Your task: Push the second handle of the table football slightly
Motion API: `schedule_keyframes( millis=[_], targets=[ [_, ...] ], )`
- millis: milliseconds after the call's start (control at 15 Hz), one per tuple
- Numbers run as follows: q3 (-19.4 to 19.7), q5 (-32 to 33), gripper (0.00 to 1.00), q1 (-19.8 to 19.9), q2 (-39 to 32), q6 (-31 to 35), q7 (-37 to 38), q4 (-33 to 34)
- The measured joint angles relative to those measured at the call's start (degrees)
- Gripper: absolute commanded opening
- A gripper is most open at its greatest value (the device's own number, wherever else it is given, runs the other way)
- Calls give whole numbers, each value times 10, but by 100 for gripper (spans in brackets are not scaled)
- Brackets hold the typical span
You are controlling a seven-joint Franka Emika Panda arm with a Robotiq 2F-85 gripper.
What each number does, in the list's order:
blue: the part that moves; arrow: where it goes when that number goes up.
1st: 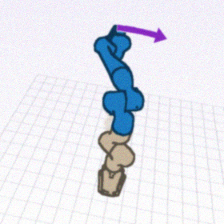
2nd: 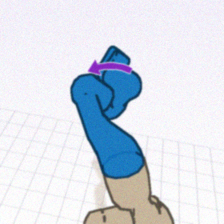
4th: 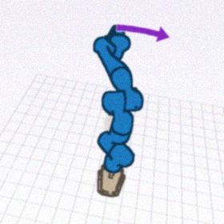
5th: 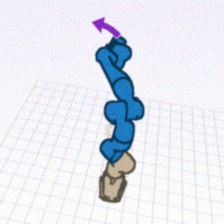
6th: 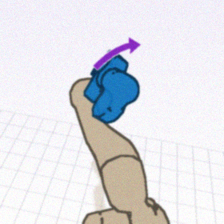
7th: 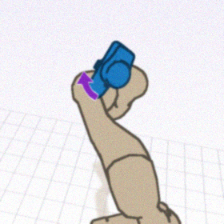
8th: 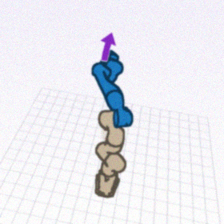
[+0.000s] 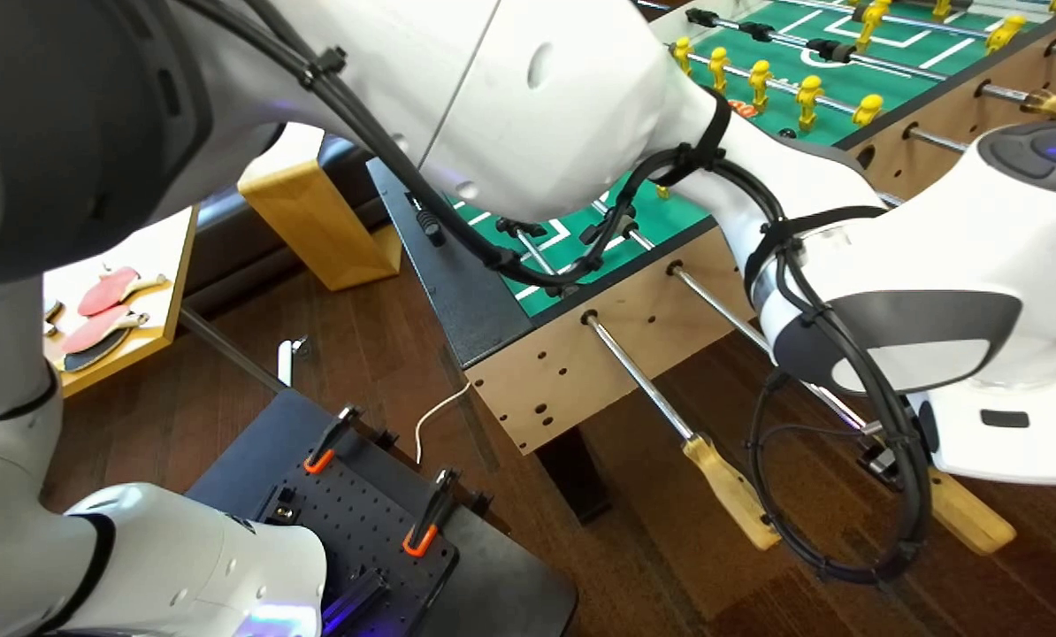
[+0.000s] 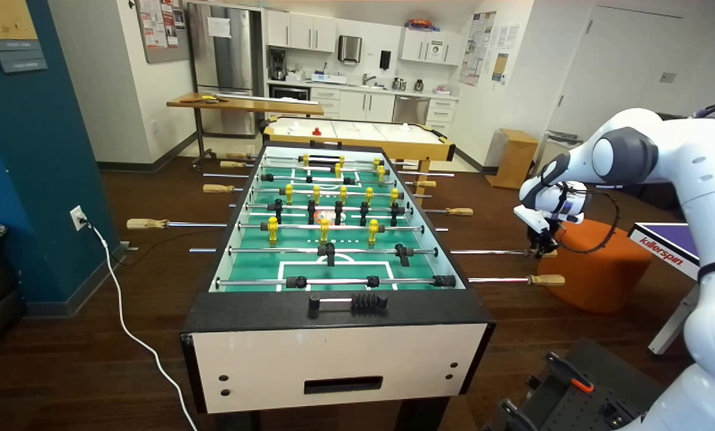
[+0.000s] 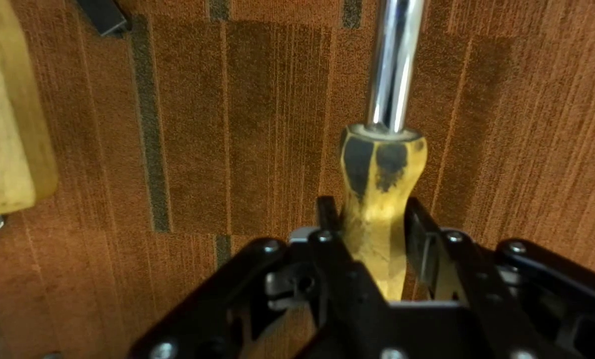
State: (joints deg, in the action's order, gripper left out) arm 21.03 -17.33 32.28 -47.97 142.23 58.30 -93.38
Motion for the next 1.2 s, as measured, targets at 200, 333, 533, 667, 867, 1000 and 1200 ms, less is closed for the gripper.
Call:
schedule_keyframes(
  millis=[200, 333, 533, 667, 867, 1000, 1200],
  targets=[
    [-12, 0, 11, -4, 11, 0, -9, -13],
    [-22, -1, 11, -11, 22, 0, -10, -26],
    [-35, -10, 11, -26, 37, 2, -11, -47],
    [-43, -24, 11, -40, 49, 7, -16, -64],
    [-54, -45, 11, -62, 64, 24, -17, -89],
    [-57, -61, 11, -79, 73, 45, -16, -109],
    [-60, -78, 11, -103, 84, 82, -15, -137]
  ],
)
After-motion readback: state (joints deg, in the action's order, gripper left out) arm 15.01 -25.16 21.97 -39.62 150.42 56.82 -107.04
